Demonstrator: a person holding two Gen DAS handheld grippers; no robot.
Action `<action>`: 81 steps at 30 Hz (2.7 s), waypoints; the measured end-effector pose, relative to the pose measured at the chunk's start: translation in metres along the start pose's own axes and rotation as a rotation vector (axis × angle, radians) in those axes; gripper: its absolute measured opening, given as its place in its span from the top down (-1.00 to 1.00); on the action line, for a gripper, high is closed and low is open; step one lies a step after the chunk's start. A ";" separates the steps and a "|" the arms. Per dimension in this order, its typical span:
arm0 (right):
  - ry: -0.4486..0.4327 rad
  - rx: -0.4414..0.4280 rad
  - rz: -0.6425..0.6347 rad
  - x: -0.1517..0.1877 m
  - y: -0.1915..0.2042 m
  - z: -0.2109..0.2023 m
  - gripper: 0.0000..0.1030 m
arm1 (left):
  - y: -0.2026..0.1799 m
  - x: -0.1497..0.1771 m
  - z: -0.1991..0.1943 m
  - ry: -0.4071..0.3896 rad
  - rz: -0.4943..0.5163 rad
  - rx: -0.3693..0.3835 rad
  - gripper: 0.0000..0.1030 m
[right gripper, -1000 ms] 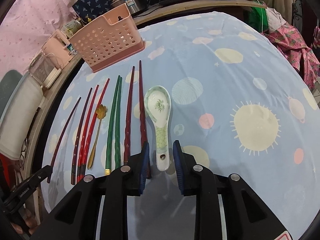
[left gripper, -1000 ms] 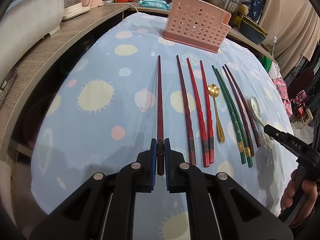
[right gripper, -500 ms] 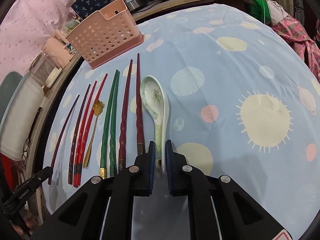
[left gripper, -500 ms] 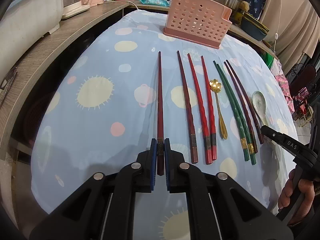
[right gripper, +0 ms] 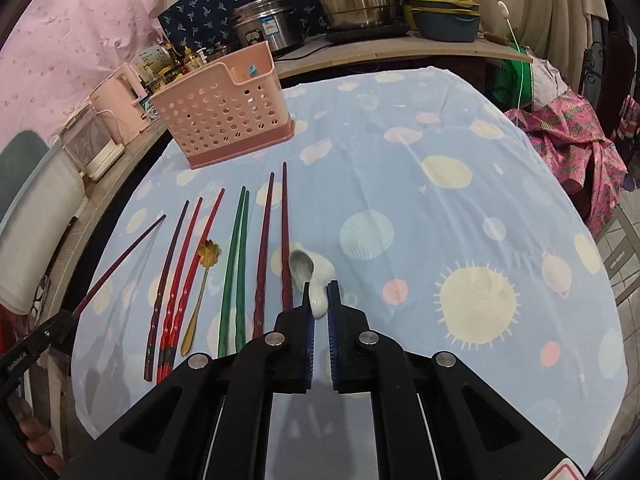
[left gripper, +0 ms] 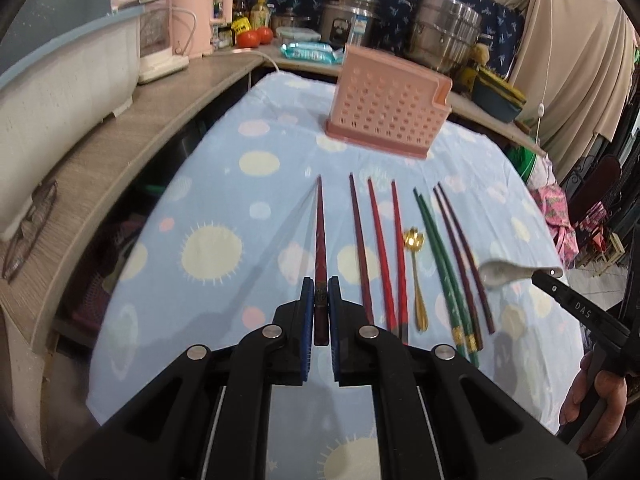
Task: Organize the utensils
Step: 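Drop the chopstick into the pink basket with the left tool while the right tool drops the spoon, then grasp a dark red chopstick with each tool from the row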
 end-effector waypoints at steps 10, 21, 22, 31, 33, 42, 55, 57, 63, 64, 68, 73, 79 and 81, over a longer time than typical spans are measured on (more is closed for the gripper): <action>-0.081 -0.015 -0.037 -0.053 0.007 -0.013 0.90 | -0.010 -0.082 -0.026 -0.182 0.002 0.008 0.87; -0.187 -0.055 -0.070 -0.140 0.022 -0.002 0.90 | -0.039 -0.194 -0.047 -0.389 0.047 0.019 0.87; -0.198 -0.056 -0.071 -0.149 0.024 0.000 0.91 | -0.042 -0.203 -0.051 -0.406 0.048 0.028 0.87; -0.291 -0.034 -0.079 -0.232 0.032 0.026 0.91 | -0.093 -0.289 -0.082 -0.603 0.068 0.127 0.87; -0.299 -0.022 -0.085 -0.247 0.034 0.037 0.91 | -0.103 -0.305 -0.078 -0.624 0.064 0.147 0.87; -0.255 -0.011 -0.089 -0.273 0.036 0.089 0.90 | -0.118 -0.334 -0.011 -0.594 0.053 0.165 0.87; -0.213 -0.023 -0.100 -0.245 0.042 0.111 0.63 | -0.091 -0.300 0.055 -0.468 0.013 0.094 0.27; -0.225 -0.021 -0.104 -0.238 0.042 0.099 0.52 | -0.082 -0.292 0.051 -0.467 -0.006 0.089 0.14; -0.223 -0.015 -0.116 -0.199 0.037 0.064 0.31 | -0.058 -0.247 0.041 -0.406 -0.012 0.055 0.14; -0.212 -0.015 -0.117 -0.189 0.036 0.060 0.30 | -0.054 -0.237 0.041 -0.391 -0.012 0.050 0.14; -0.163 -0.019 -0.118 -0.143 0.034 0.045 0.30 | -0.039 -0.186 0.044 -0.317 0.000 0.005 0.14; -0.082 -0.003 -0.132 -0.081 0.033 0.034 0.30 | -0.021 -0.122 0.049 -0.207 -0.009 -0.010 0.14; 0.016 0.004 -0.127 -0.012 0.029 0.029 0.30 | -0.002 -0.057 0.055 -0.103 -0.016 -0.053 0.14; 0.035 0.002 -0.119 0.004 0.028 0.027 0.30 | 0.002 -0.039 0.056 -0.073 -0.018 -0.060 0.14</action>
Point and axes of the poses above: each gripper's, at about its wrist camera, not at the fingertips, and z roughly the way its jaws point, y to its left, x to its underside, the point moved 4 cm from there along z, roughly the way its jaws point, and after that the axes turned 10 degrees about -z, right-handed, at the moved point
